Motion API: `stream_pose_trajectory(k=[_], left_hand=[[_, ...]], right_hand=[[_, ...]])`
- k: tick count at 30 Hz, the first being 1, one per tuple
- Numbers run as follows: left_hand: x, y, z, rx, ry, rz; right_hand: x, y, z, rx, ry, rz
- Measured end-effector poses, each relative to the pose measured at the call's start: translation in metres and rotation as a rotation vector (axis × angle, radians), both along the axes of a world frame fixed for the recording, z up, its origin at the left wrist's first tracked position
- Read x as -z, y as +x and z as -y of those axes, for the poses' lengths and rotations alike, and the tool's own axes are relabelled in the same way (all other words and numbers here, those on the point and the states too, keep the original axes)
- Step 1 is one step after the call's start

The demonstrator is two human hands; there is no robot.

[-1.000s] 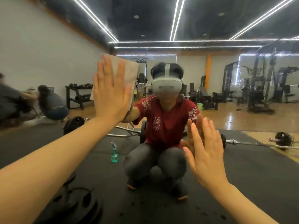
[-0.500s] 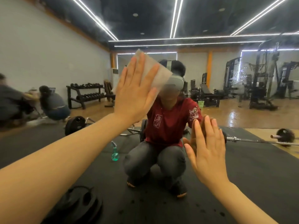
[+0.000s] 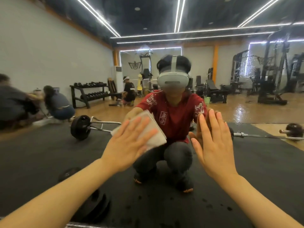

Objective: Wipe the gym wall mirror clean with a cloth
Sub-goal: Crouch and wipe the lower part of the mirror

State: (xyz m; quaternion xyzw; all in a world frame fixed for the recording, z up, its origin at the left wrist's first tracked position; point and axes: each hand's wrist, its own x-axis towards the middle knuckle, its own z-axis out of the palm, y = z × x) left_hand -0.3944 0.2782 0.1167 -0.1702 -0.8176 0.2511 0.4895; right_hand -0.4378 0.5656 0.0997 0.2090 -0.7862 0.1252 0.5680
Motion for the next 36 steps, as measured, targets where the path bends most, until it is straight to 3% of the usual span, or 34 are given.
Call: stream_pose_trajectory(k=[5,7,11,15,21,24,28,32,34,36], left_hand=[[-0.055,-0.005,-0.008,-0.082,0.643,-0.102],[-0.059,-0.011,-0.037,-0.067,0.762,-0.146],[-0.038,-0.023,-0.105,0.037,0.439,-0.068],[-0.034,-0.023,-0.097,0.021,0.313,-0.063],[-0.009,0.003,-0.002,-0.122,0.706,-0.093],[-0.012,0.002,-0.014,-0.048,0.820,-0.100],[-0.022,-0.019,-0.079,0.080,0.492,-0.065],[-0.022,-0.022,-0.089,0.071,0.350,-0.031],[-0.014,-0.017,-0.062,0.071,0.344,-0.044],[0.003,-0.009,-0.022,0.023,0.508,-0.070]], right_hand=[[-0.002,0.002,-0.002,-0.008,0.013,0.012],[-0.002,0.001,-0.001,-0.010,0.012,0.008],[-0.001,-0.001,-0.003,-0.020,0.026,-0.009],[-0.002,0.000,-0.008,-0.007,0.054,-0.003],[-0.002,0.002,-0.004,0.002,0.040,-0.008],[-0.001,0.001,0.000,0.002,0.020,-0.005],[0.000,-0.001,-0.002,-0.017,0.025,-0.002],[-0.001,0.000,-0.007,-0.022,0.057,0.015],[-0.001,0.001,-0.006,-0.018,0.057,0.018],[-0.001,0.001,-0.004,-0.032,0.042,0.013]])
